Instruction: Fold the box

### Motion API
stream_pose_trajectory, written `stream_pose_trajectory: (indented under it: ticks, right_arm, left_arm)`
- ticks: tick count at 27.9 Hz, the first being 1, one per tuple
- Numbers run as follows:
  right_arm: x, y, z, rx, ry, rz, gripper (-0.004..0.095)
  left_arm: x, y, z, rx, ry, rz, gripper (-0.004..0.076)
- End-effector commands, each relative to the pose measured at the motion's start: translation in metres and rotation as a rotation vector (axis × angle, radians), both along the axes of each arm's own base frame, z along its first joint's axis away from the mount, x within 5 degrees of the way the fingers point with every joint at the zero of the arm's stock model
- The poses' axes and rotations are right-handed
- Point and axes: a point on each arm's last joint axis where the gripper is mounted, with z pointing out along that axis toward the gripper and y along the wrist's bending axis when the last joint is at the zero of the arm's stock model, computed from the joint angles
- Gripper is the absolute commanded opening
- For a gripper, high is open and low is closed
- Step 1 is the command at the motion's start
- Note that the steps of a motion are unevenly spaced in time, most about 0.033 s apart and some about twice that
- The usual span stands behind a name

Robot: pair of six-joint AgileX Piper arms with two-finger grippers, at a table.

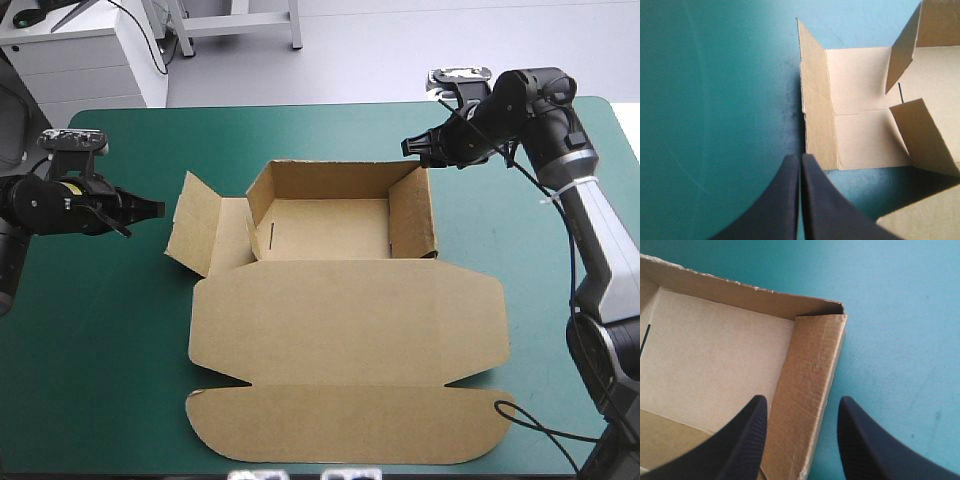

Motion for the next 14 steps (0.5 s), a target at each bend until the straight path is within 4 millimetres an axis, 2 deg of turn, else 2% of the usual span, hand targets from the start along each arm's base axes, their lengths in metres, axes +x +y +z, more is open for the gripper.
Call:
stream_pose_trajectory:
  ticks: [1, 2, 14]
  right_arm:
    - [-0.014, -0.004, 0.015, 0.011, -0.031, -0.002, 0.0418]
    - [-0.011, -0.003, 0.0, -0.002, 0.014, -0.002, 0.0418]
    - [0.03, 0.008, -0.075, -0.025, 0.204, 0.0, 0.0417]
  left_arm:
    - [-0.005, -0.001, 0.017, -0.013, -0.082, 0.002, -0.0006]
    - [-0.005, 0.0, 0.017, -0.008, -0.081, 0.003, -0.0006]
    - [-0.004, 0.0, 0.017, -0.01, -0.093, 0.004, -0.0008]
